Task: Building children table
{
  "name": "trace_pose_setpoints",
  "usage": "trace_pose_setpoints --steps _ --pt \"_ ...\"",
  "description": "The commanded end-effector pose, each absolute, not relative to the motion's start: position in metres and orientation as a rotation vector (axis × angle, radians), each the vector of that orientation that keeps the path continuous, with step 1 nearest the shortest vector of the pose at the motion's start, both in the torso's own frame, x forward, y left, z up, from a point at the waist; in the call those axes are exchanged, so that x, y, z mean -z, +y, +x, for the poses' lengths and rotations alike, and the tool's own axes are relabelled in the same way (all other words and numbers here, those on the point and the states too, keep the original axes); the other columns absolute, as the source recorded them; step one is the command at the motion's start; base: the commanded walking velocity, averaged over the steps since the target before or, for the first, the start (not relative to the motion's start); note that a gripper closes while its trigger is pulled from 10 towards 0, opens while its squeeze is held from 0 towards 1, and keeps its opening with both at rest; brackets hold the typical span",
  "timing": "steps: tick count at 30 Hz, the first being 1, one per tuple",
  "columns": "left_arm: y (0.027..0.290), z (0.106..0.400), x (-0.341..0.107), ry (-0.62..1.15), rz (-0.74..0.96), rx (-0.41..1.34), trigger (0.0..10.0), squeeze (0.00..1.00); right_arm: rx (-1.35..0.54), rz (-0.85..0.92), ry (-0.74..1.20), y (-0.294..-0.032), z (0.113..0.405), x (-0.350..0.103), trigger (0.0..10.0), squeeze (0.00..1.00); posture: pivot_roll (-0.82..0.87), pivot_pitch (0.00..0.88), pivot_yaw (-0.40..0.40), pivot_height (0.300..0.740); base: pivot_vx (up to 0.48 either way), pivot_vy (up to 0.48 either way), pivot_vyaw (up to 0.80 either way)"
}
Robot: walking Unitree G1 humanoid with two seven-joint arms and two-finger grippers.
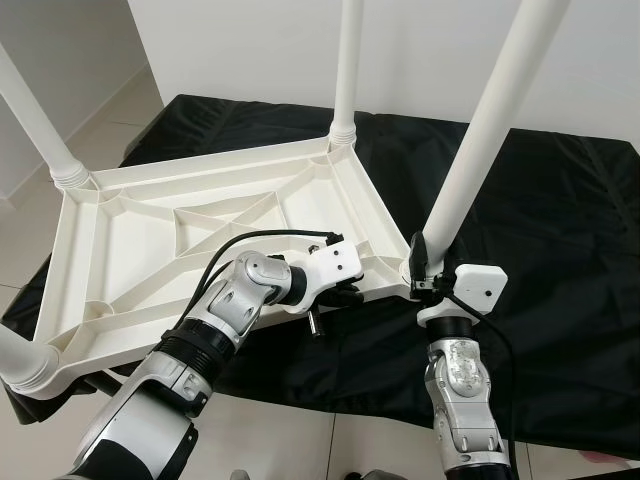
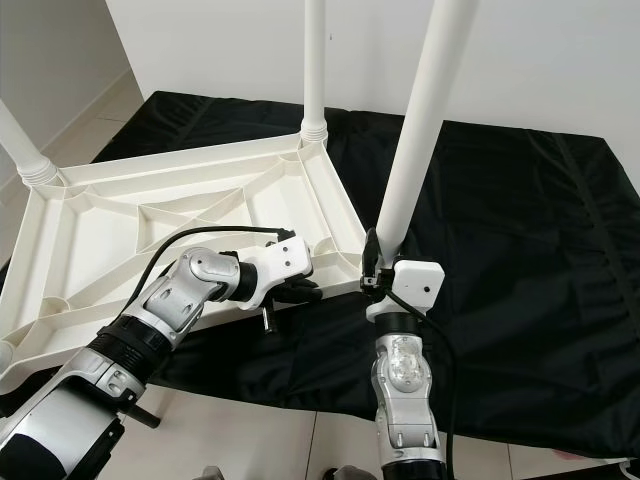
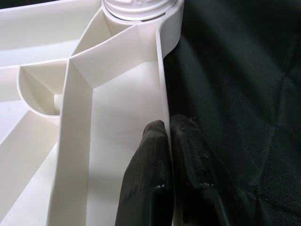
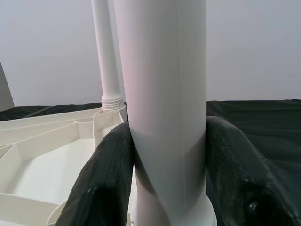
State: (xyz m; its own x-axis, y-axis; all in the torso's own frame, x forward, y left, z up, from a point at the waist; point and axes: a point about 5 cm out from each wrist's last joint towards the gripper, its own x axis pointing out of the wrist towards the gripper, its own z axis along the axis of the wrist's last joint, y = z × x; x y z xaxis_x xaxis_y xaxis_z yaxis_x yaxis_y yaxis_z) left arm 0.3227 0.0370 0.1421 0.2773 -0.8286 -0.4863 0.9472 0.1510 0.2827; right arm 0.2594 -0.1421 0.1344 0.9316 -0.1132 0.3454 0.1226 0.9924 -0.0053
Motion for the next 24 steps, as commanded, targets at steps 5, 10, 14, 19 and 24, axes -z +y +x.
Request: trace_pose_setpoints --steps 5,10,14,19,24 --pt "0.046 0.326 -0.140 0.275 0.646 1.253 10.0 0.00 0.207 -0.006 -0.151 -0.142 0.252 -0.098 10.0 0.00 -0.06 0.064 0.042 0.740 0.000 0.000 0.00" --pt "0.047 0.326 -0.140 0.277 0.646 1.256 10.0 0.00 0.257 0.006 -0.136 -0.146 0.250 -0.096 10.0 0.00 -0.06 0.063 0.046 0.740 0.000 0.000 0.00" --pt "0.046 0.325 -0.140 0.277 0.646 1.261 10.0 0.00 0.332 0.015 -0.117 -0.155 0.245 -0.092 10.0 0.00 -0.07 0.063 0.049 0.740 0.000 0.000 0.00" --pt "0.045 0.325 -0.140 0.277 0.647 1.264 10.0 0.00 0.367 0.023 -0.102 -0.159 0.243 -0.090 10.0 0.00 -0.07 0.063 0.050 0.740 0.000 0.000 0.00" --pt "0.045 0.325 -0.139 0.278 0.647 1.268 10.0 0.00 0.392 0.028 -0.088 -0.161 0.242 -0.088 10.0 0.00 -0.07 0.063 0.053 0.740 0.000 0.000 0.00"
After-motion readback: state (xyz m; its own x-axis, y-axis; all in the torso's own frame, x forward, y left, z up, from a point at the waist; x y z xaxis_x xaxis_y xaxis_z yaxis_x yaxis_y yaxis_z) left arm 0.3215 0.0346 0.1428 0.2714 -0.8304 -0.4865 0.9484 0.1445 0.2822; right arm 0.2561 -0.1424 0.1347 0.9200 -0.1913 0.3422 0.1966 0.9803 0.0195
